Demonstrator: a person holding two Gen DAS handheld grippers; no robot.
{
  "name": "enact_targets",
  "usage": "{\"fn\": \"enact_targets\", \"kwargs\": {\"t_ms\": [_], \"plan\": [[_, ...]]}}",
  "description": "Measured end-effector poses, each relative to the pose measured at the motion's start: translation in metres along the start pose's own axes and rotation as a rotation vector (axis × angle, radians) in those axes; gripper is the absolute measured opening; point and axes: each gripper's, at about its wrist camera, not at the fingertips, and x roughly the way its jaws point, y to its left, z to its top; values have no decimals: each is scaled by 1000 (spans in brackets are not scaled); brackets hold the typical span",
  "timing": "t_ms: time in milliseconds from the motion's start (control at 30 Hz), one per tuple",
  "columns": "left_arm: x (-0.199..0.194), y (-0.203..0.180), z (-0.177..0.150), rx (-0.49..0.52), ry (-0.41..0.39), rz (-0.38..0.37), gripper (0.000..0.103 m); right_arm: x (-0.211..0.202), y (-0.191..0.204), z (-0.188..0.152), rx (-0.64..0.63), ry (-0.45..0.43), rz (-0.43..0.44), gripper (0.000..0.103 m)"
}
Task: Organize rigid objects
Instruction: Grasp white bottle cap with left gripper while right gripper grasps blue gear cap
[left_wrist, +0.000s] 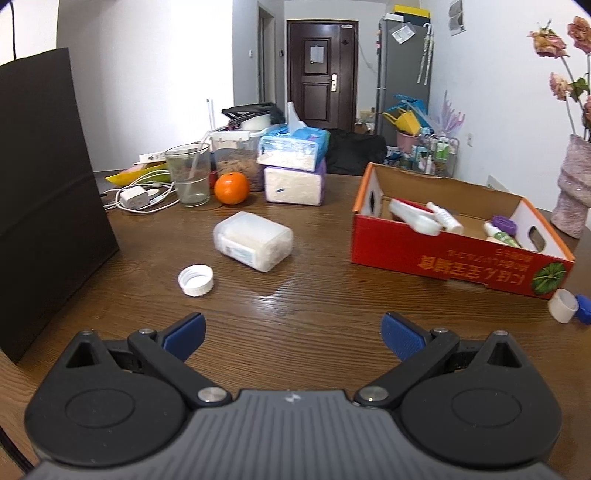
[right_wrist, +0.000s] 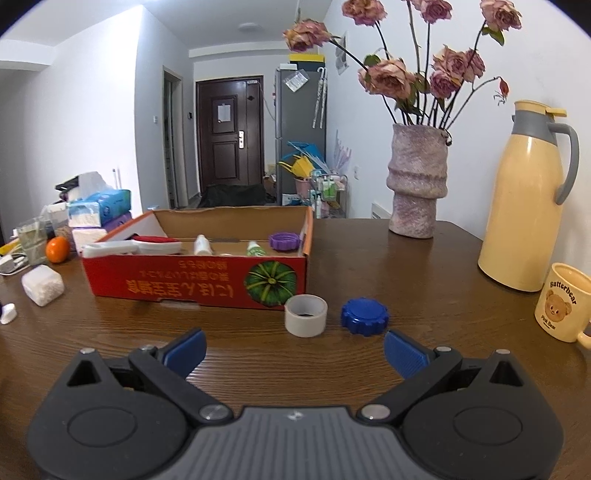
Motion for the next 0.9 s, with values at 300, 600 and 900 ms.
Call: {"fn": "enact_targets", "kwargs": {"t_ms": [300,600,900], "plan": [[27,25,2,-27,32,48,103,26,-22,-2,15,28,-47,103],[55,44,7,-31,55,104,103,55,-42,0,15,72,-71,103],[87,59,9,-14,79,138,103,85,-60,0,27,123,-92,103]]}}
